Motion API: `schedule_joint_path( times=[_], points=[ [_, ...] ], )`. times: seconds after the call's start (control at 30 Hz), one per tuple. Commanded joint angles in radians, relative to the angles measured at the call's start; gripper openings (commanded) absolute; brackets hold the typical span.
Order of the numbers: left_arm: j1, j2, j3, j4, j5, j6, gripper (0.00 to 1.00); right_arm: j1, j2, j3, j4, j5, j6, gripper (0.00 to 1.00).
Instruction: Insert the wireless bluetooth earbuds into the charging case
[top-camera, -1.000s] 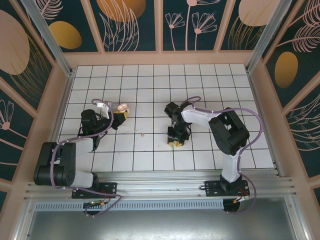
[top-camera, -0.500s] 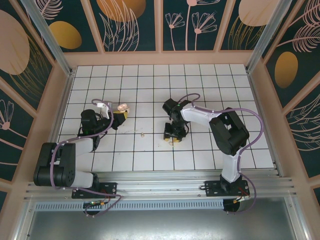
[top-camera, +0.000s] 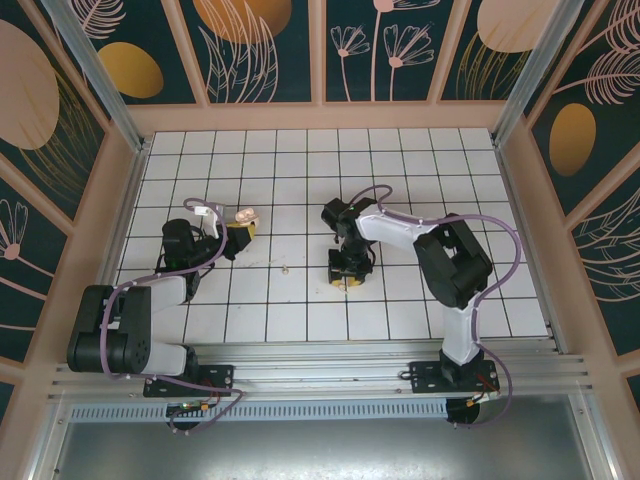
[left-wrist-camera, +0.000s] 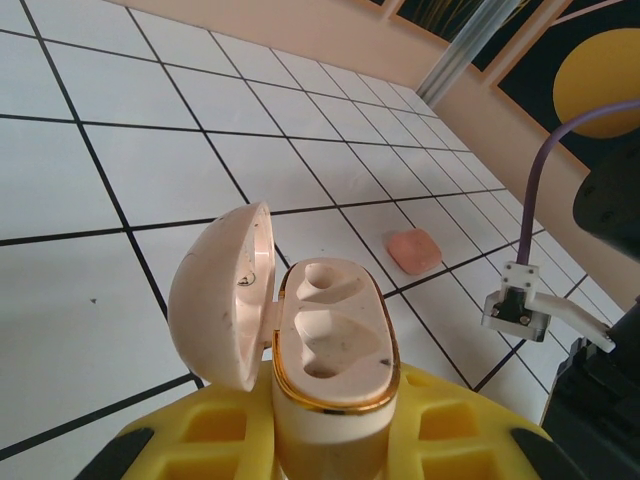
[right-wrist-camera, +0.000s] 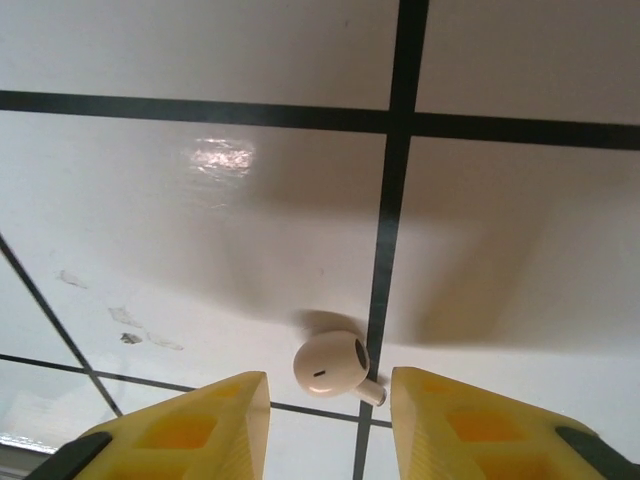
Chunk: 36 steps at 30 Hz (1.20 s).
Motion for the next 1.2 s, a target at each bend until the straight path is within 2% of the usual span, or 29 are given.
schedule_joint_path(
  times=[0.0,0.27,0.43,0.67,0.93,1.17],
  points=[
    [-0.004,-0.02,0.029,-0.01,0.024,0.03,0.15,0.007,0.028,0.03,-0.039,0.013,-0.031,0.35],
    [-0.004,-0.02,0.031,-0.019,0.024,0.036,0.15,0.007,0.045,0.032,-0.026,0.005,-0.04,0.3],
    [-0.004,-0.021,0.032,-0.023,0.024,0.037,0.15,0.005,0.042,0.026,-0.02,0.017,-0.035,0.23],
    [-0.006,-0.034,0.029,-0.012,0.034,0.035,0.15,-0.008,-0.027,-0.004,0.05,0.032,0.001,0.2],
    [-0.084,-0.112,-0.006,0.072,0.042,0.095,0.15,-0.048,-0.261,-0.102,0.33,0.037,0.075,0.2],
    [-0.214,-0.148,0.042,0.058,0.011,0.304,0.13,-0.067,-0.439,-0.158,0.648,-0.006,0.046,0.19]
  ],
)
